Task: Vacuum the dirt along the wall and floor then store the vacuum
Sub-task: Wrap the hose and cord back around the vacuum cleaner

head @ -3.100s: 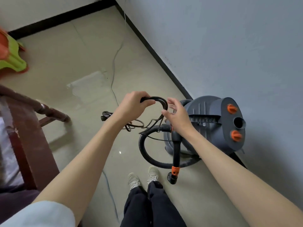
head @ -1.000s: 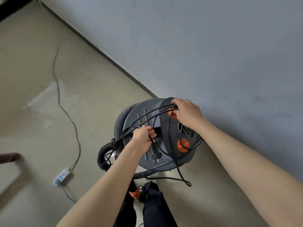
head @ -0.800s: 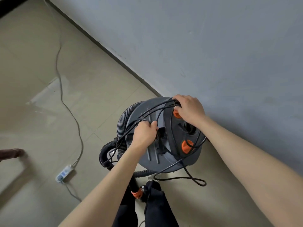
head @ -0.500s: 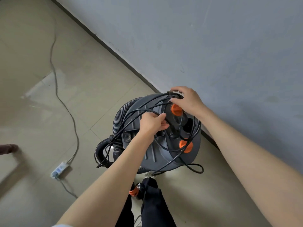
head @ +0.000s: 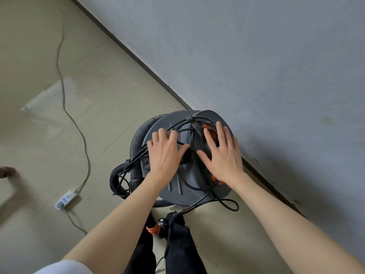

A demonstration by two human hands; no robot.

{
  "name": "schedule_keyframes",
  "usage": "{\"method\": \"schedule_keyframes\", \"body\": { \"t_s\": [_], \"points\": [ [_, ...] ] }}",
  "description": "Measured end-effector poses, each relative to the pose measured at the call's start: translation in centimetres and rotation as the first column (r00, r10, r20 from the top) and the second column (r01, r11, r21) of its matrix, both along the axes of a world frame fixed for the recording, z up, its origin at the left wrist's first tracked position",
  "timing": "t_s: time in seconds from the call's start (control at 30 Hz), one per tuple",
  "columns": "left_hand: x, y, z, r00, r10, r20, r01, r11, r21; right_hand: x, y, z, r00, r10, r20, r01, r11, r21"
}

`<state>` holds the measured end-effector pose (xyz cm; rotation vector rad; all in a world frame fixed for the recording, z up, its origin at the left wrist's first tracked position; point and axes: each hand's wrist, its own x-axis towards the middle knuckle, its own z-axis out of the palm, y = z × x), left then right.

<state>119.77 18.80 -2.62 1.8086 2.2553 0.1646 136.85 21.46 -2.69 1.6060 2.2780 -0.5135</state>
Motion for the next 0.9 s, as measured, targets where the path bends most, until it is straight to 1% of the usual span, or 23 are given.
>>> {"method": "schedule_keyframes", "body": {
  "t_s": [0.03,0.07,0.1,0.17,0.23,0.3,0.37,0.4,0.43,0.5,0.53,0.6,0.7,0.8,0.9],
  "points": [
    [-0.3,-0.8,-0.7,0.997,-0.080,-0.016,0.082,0.993,0.082,0.0,-0.2,-0.2,1.000,-0.012,-0.004,0.012,1.000,-0.002],
    [-0.7,-1.7,-1.4,0.988,-0.154,-0.031,0.157,0.980,0.120,-0.1,-0.2,-0.4,1.000,-0.024,-0.011,0.023,1.000,-0.008],
    [-1.1,-2.6,-2.0,0.975,-0.221,-0.037,0.223,0.969,0.106,-0.1,-0.3,-0.5,0.999,-0.031,-0.016,0.031,0.999,-0.017],
    [-2.1,-3.6,-2.6,0.947,-0.321,-0.001,0.321,0.947,0.018,-0.2,-0.4,-0.8,0.999,-0.038,-0.020,0.037,0.999,-0.022],
    [-3.3,-3.7,-2.4,0.909,-0.401,0.113,0.412,0.906,-0.097,-0.4,-0.5,-0.9,0.999,-0.047,-0.016,0.047,0.998,-0.033],
    [-4.4,-3.5,-2.0,0.868,-0.440,0.230,0.479,0.864,-0.154,-0.7,-0.6,-1.0,0.998,-0.056,-0.023,0.055,0.998,-0.035],
    [-5.5,-3.5,-1.9,0.842,-0.442,0.309,0.506,0.845,-0.171,-0.9,-0.8,-1.1,0.998,-0.063,-0.032,0.062,0.998,-0.032],
    [-5.8,-3.6,-1.9,0.832,-0.454,0.318,0.522,0.835,-0.174,-1.0,-0.8,-1.1,0.997,-0.067,-0.028,0.066,0.997,-0.036],
    [-6.1,-3.7,-1.9,0.826,-0.485,0.288,0.541,0.825,-0.163,-1.2,-0.9,-1.2,0.997,-0.067,-0.028,0.066,0.997,-0.039],
    [-6.5,-4.1,-2.6,0.820,-0.553,0.149,0.571,0.810,-0.134,-1.7,-0.9,-1.4,0.997,-0.064,-0.037,0.063,0.998,-0.028],
    [-6.6,-4.1,-2.9,0.826,-0.556,0.091,0.564,0.816,-0.128,-2.1,-0.9,-1.5,0.997,-0.064,-0.042,0.064,0.998,-0.023],
    [-6.9,-4.0,-3.7,0.844,-0.535,0.034,0.536,0.839,-0.099,-2.8,-1.0,-1.8,0.996,-0.074,-0.052,0.073,0.997,-0.014],
    [-8.3,-3.7,-4.7,0.865,-0.502,0.009,0.502,0.864,-0.040,-4.2,-1.0,-2.1,0.993,-0.086,-0.082,0.087,0.996,0.001],
    [-10.0,-3.8,-5.3,0.882,-0.471,0.012,0.471,0.881,-0.033,-6.0,-0.8,-2.2,0.988,-0.102,-0.115,0.103,0.995,0.008],
    [-12.6,-3.2,-5.9,0.890,-0.452,0.052,0.453,0.891,-0.015,-8.4,0.0,-2.2,0.988,-0.099,-0.120,0.100,0.995,0.002]
  ]
}}
